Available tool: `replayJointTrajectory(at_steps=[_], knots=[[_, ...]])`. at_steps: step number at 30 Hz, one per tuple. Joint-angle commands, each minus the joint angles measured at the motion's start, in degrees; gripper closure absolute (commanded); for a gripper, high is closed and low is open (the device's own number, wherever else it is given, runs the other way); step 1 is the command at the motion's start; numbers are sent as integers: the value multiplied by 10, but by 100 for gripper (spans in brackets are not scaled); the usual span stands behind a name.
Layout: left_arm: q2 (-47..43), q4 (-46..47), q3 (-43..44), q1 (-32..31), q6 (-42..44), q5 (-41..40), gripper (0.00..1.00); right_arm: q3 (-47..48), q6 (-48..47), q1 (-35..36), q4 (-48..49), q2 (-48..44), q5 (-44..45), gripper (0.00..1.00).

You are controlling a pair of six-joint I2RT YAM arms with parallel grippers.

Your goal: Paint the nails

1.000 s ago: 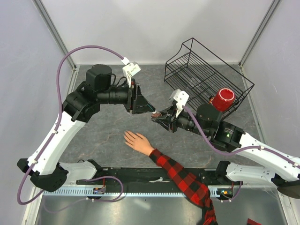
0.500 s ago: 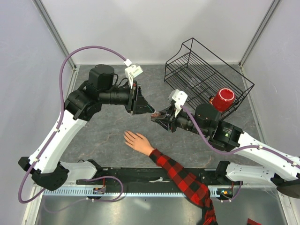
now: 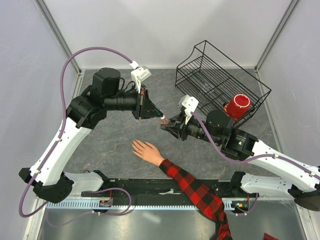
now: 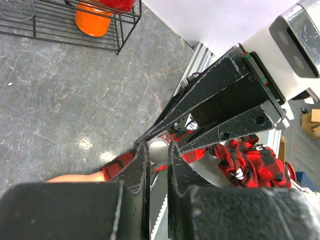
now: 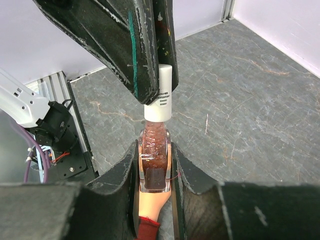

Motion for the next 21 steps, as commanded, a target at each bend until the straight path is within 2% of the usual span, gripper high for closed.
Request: replayJointTrajectory(at_steps=[1,21], knots=[[-8,3,22,2,21,-24,98,5,-7,-1,21,-1,-6,100],[-10,-2,33,2,31,-58,98,0,-8,0,22,-1,-12,100]])
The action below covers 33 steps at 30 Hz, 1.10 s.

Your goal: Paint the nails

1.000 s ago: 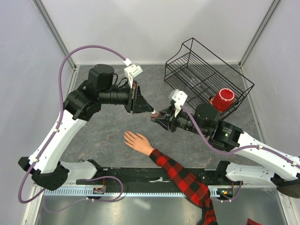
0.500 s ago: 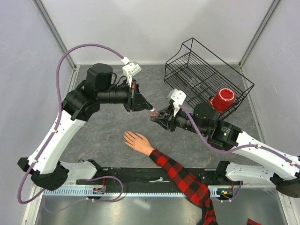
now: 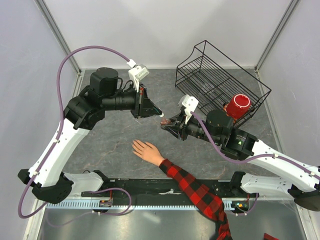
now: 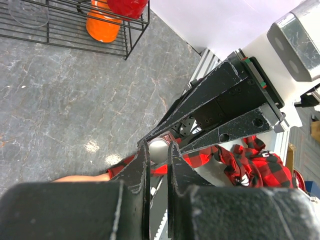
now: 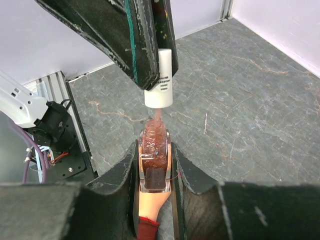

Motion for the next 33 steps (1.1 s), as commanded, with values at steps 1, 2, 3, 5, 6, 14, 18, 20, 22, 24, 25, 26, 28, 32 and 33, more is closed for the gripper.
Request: replayJointTrajectory(at_steps=[1,2,3,5,6,14,18,20,22,24,25,26,28,32,33], knots=[[-10,-1,24,2,31,-31,98,1,-7,1,22,-1,-15,100],[-8,-2,24,2,31,-32,98,2,-8,1,22,-1,-14,100],[-9,-2,25,2,31,-33,98,2,-7,1,22,-1,-15,100],[-10,-2,26,2,32,-34,98,2,-8,1,22,-2,-15,100],[-10,-2,26,2,32,-35,98,2,-7,1,22,-1,-15,100],[-10,-2,30,2,35,-41,98,1,-6,1,22,-1,-18,100],[-11,-2,35,2,34,-32,98,0,-7,1,22,0,-18,100],[-14,-2,40,2,33,-31,98,-1,-7,1,22,1,-19,100],[-17,-2,45,2,33,-29,98,-5,-5,1,22,-1,-19,100],[-22,-2,49,3,33,-31,98,-11,-5,1,21,-1,-14,100],[-23,-3,50,3,34,-32,98,-13,-5,1,20,-3,-12,100],[-24,-5,55,3,36,-36,98,-14,-5,1,19,-4,-10,100],[-24,-16,60,3,42,-44,98,-21,-5,1,19,-10,-2,100],[-28,-34,61,3,51,-101,98,-44,-10,1,22,-27,31,100],[-30,-34,56,3,45,-119,98,-49,-9,1,29,-38,34,100]])
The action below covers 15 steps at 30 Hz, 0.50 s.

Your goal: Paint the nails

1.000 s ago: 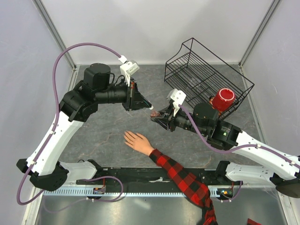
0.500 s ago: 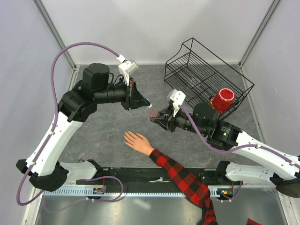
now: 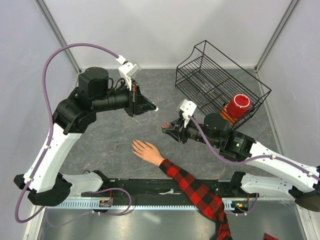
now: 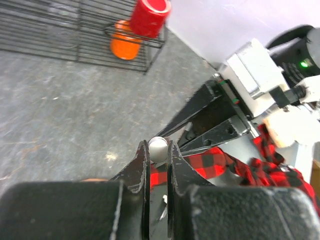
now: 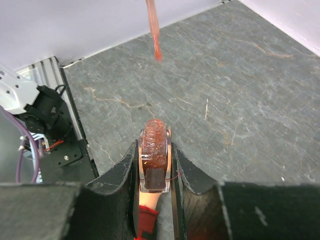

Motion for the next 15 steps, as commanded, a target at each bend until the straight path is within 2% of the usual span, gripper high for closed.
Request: replayJointTrajectory(at_steps=[1,3,5,7,8,10,15], knots=[[-23,-13,-7,3,19,-92,98,-22,-8,1,34,-40,63,100],[-34,-9,-40,3,-14,-187,98,-29,-8,1,44,-53,92,100],[-54,-2,-114,3,-46,-287,98,-34,-6,1,51,-60,152,100],[-68,13,-202,3,-82,-340,98,-41,-5,1,73,-73,195,100],[-83,16,-229,3,-94,-392,98,-48,-8,1,81,-77,240,100],[-97,26,-307,5,-131,-430,98,-50,-20,1,102,-80,272,100],[-148,76,-434,19,-207,-496,98,-34,-55,1,128,-53,325,100]])
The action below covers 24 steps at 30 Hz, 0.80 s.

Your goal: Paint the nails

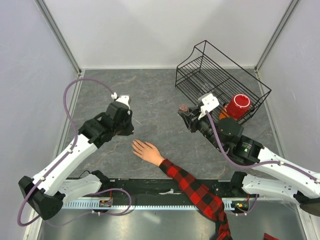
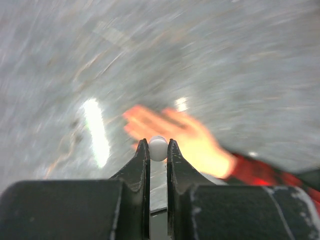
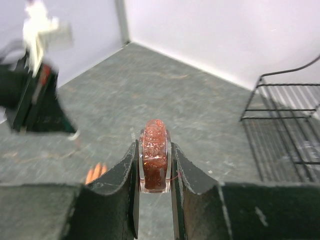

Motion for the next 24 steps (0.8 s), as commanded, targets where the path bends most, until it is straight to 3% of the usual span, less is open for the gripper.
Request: replayJointTrajectory(at_steps=[1,10,15,24], knots=[[-51,61,-84,17,-95,-99,98,14,-40,-1,65,19,85,100],[-77,172,-220,61,-170,-121,98,17,-40,-20,83,46,72,100],[-70,226,-248,67,-162,-102,98,18,-45,-26,79,48,73,100],[-34,242,-265,67,-157,-58,98,15,-41,-39,80,57,64,100]])
